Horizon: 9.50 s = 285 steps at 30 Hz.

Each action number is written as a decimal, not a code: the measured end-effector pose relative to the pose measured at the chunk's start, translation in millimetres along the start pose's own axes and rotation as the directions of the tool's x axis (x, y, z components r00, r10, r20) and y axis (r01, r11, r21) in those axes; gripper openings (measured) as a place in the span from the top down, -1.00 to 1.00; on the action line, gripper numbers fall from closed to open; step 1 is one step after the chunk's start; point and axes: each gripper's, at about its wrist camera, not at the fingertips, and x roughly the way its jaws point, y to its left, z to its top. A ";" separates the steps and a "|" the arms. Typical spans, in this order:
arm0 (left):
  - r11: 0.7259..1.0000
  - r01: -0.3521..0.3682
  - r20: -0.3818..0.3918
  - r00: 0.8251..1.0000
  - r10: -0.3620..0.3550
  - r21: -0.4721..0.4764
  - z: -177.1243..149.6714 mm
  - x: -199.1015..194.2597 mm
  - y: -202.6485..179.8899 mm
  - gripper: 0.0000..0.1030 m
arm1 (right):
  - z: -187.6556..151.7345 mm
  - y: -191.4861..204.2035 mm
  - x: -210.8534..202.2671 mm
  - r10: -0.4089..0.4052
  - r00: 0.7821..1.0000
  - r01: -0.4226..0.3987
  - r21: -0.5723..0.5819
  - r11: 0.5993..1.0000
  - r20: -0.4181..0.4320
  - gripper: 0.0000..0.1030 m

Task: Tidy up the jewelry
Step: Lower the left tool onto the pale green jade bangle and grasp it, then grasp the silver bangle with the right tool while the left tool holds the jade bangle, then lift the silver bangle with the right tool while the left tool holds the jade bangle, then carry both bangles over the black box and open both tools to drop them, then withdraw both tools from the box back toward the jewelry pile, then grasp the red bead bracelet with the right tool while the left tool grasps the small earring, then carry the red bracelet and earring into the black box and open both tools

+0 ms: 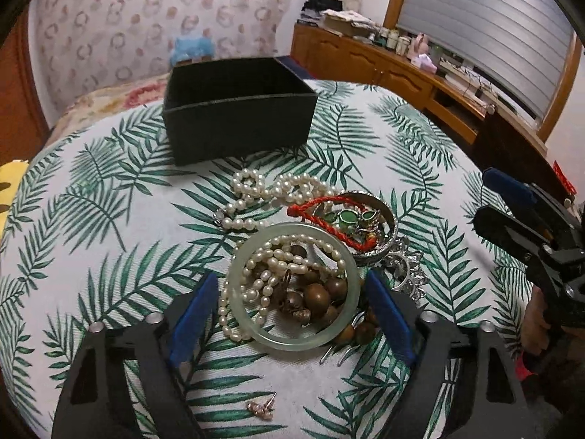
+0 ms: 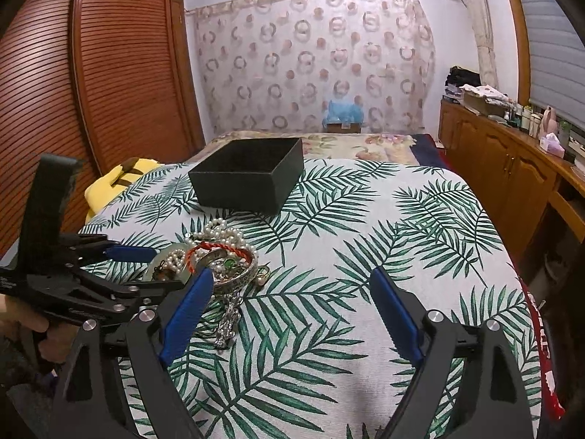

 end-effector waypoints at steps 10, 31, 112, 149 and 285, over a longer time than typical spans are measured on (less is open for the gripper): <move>1.000 -0.007 0.039 0.999 0.007 -0.003 -1.8 -11.4 3.0 -0.34 | 4.2 5.8 8.9 0.022 0.999 -0.024 -0.038 0.999 -0.035 -0.66; 0.997 -0.059 0.139 0.988 0.067 -0.059 -9.0 -46.3 24.8 -0.34 | 12.3 44.2 69.7 0.162 0.956 -0.205 -0.163 0.965 -0.244 -0.42; 0.995 -0.097 0.157 0.982 0.101 -0.032 8.0 -47.7 26.7 -0.34 | 42.4 29.3 45.4 0.196 0.970 -0.213 -0.112 0.971 -0.147 -0.23; 0.990 -0.138 0.142 0.980 0.137 -0.002 145.0 12.8 77.1 -0.34 | 150.1 -0.5 161.9 0.226 0.969 -0.241 -0.173 0.955 -0.100 -0.50; 0.999 -0.011 0.136 0.991 0.015 -0.032 -38.2 -52.9 28.6 0.88 | 62.2 20.0 35.2 0.174 0.982 -0.183 -0.164 0.969 -0.070 0.83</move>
